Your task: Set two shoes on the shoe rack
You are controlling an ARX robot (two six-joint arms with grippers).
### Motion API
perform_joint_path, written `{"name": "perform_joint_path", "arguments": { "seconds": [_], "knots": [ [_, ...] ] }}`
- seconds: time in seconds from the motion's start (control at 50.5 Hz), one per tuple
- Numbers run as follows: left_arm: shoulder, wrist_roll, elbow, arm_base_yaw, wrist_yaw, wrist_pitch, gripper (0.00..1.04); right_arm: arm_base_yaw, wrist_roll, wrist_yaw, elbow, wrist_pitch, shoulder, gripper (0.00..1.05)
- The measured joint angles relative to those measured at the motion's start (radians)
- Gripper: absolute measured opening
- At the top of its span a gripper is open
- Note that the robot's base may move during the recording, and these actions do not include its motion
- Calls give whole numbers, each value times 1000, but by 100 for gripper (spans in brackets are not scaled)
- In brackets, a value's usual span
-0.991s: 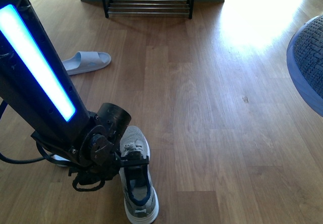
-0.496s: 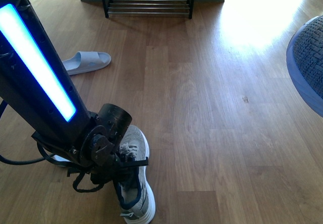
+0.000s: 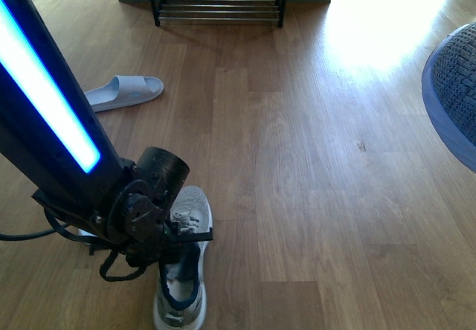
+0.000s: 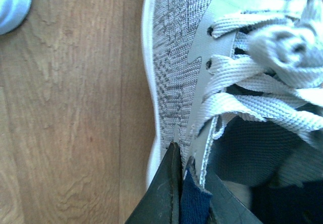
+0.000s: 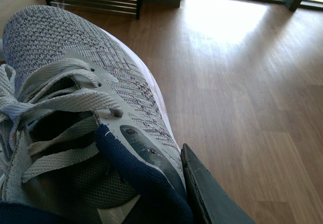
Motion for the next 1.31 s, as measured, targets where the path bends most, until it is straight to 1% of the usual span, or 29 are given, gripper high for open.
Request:
{"name": "perform_joint_path", "arguments": {
  "seconds": [0.139,0.258,0.396,0.515,0.714,0.951,1.051,1.07,1.11,1.13,1.189,1.249,1.308],
  "knots": [
    [-134,32,-86,26,-50,3,2,0,0,0,0,0,0,1],
    [-312,56,-164,67,-57,1,2,0,0,0,0,0,0,1],
    [-612,98,-267,110,-84,-29,2,0,0,0,0,0,0,1],
    [-863,137,-362,138,-153,-93,2,0,0,0,0,0,0,1],
    [-1142,190,-489,150,-269,-166,2,0,0,0,0,0,0,1],
    [-1588,232,-684,123,-465,-310,2,0,0,0,0,0,0,1],
    [-1796,285,-819,83,-641,-304,2,0,0,0,0,0,0,1],
    [-1860,295,-855,64,-710,-305,2,0,0,0,0,0,0,1],
    [-1946,318,-899,40,-792,-308,2,0,0,1,0,0,0,1],
    [-2010,353,-936,23,-869,-283,2,0,0,0,0,0,0,1],
    [-2147,431,-1029,1,-958,-169,2,0,0,0,0,0,0,1],
    [-2215,492,-1093,0,-981,-65,2,0,0,0,0,0,0,1],
    [-2261,502,-1139,13,-965,-20,2,0,0,0,0,0,0,1]
  ]
}}
